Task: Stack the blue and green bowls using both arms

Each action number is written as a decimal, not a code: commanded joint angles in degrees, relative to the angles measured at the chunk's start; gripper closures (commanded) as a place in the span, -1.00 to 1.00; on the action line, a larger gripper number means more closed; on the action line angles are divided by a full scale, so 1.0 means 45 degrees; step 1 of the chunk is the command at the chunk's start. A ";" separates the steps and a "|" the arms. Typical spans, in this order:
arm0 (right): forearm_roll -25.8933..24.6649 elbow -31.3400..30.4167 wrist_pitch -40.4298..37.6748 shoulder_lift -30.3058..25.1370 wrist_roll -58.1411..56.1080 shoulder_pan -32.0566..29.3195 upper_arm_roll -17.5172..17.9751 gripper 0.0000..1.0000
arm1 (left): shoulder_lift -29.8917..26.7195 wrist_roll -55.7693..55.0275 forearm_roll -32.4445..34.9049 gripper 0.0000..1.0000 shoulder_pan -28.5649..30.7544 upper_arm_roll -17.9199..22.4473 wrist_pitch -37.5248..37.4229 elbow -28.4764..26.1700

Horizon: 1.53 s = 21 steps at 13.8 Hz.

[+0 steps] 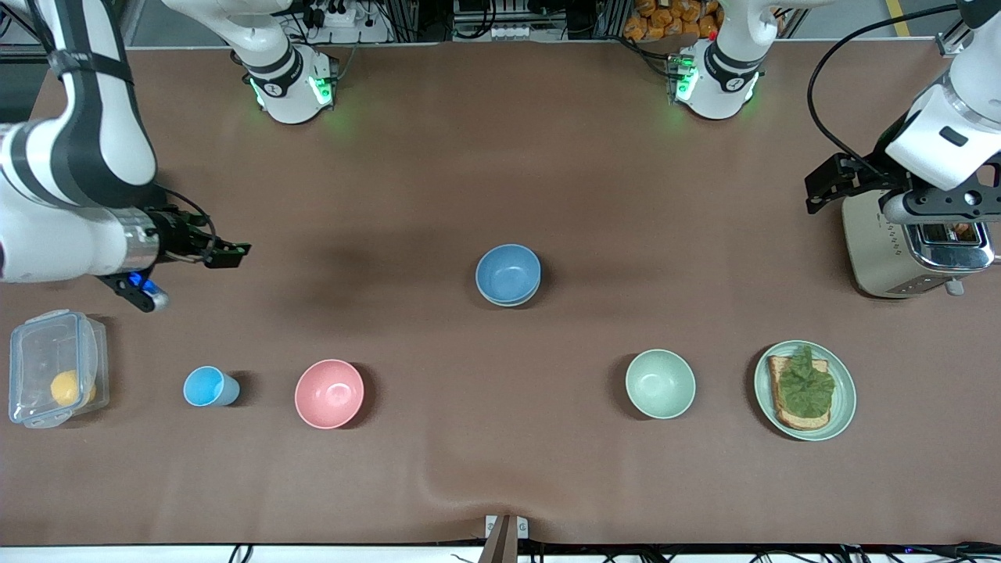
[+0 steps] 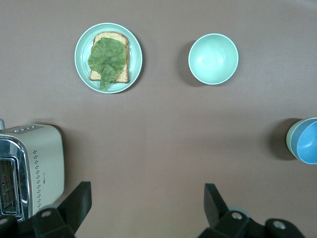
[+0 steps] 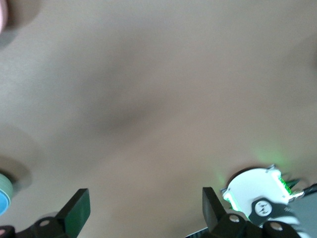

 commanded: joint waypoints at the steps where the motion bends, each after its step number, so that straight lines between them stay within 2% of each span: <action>1: -0.0563 -0.0190 0.0171 -0.1205 -0.1233 -0.0581 0.0447 -1.00 | -0.0120 0.0730 -0.0212 -1.00 0.0190 -0.0083 -0.0440 0.0196; 6: -0.1089 -0.0092 0.0855 -0.2808 -0.1921 -0.0583 0.0447 -1.00 | -0.0432 0.0889 -0.0173 -1.00 0.0268 0.0073 -0.0539 0.0334; 8: -0.1618 0.0316 0.0740 -0.3043 -0.1902 -0.0271 0.0776 -1.00 | -0.0433 0.0908 -0.0251 -1.00 0.0579 0.0035 -0.0481 0.0352; 11: -0.1600 0.0630 0.0641 -0.3550 -0.1921 -0.0270 0.1032 -1.00 | -0.0452 0.0908 -0.0716 -1.00 0.0600 -0.0044 -0.0402 0.0333; 14: -0.1483 0.2150 0.0543 -0.3436 -0.1940 -0.0250 0.1013 -1.00 | -0.0491 0.0927 -0.0896 -1.00 0.0620 -0.0005 -0.0480 0.0255; 16: -0.1754 0.2154 0.0738 -0.3435 -0.2561 -0.0308 0.1188 -1.00 | -0.0608 0.0928 -0.0896 -1.00 0.0620 0.0015 -0.0481 0.0119; 18: -0.2301 0.2019 0.0972 -0.3280 -0.4295 -0.0483 0.0995 -1.00 | -0.0434 0.0947 -0.0799 -1.00 0.0523 -0.0043 -0.0345 -0.0212; 21: -0.2245 0.1783 0.1266 -0.3259 -0.4713 -0.0524 0.0798 -1.00 | -0.0899 0.1025 -0.0798 -1.00 0.0561 -0.0064 -0.0051 -0.0137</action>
